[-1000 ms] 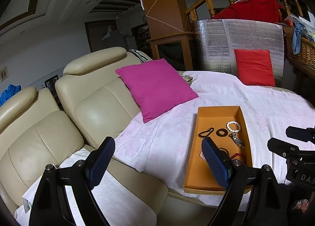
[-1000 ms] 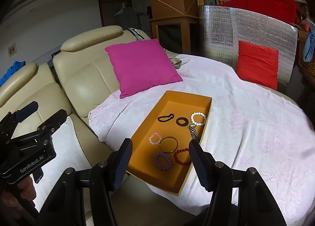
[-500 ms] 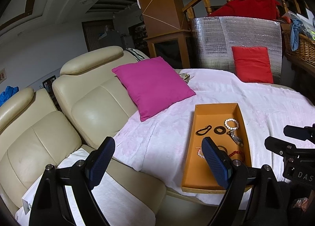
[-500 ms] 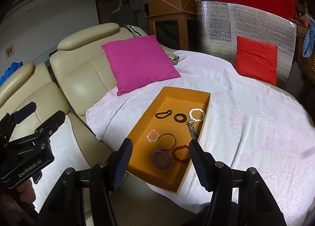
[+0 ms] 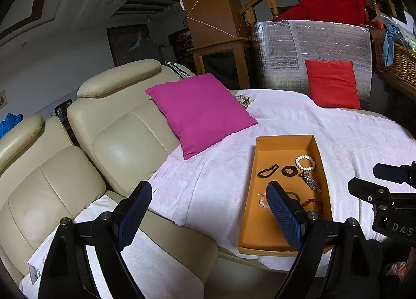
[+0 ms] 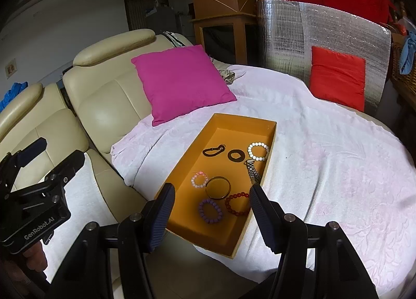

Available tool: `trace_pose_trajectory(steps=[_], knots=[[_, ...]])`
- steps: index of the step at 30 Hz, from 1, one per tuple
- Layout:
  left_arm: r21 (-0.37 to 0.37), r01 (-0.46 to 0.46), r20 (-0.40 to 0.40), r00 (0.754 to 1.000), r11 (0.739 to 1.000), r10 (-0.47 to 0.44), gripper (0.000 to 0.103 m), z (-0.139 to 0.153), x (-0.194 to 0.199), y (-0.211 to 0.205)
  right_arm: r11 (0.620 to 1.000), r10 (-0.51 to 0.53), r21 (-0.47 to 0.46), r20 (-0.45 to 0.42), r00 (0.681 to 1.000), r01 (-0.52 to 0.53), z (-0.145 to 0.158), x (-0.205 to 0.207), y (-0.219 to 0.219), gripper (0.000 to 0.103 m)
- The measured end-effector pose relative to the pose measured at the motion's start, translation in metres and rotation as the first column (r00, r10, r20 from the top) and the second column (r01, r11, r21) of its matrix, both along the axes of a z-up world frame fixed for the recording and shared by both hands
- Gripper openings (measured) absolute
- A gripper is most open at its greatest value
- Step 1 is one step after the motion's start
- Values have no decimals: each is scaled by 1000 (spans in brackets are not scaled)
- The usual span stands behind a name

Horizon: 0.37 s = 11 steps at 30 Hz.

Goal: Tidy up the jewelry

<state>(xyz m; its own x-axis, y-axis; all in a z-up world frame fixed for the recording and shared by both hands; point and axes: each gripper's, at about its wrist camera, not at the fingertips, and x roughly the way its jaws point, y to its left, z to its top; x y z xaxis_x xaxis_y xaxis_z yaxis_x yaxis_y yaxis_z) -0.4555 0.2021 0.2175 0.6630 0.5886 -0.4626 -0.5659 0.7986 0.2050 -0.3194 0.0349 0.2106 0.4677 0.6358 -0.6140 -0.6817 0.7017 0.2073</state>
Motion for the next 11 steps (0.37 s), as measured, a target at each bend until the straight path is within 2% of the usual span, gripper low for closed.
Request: trace_pose_trajectory(steps=[7, 11], knots=[[8, 6, -4, 1000, 1000, -6, 90, -4, 3, -3, 1000, -8, 1, -14, 1000, 8, -6, 7, -1, 64], [-1, 23, -29, 999, 1000, -23, 90, -9, 18, -10, 1000, -31, 3, -19, 999, 31, -9, 19, -10, 64]])
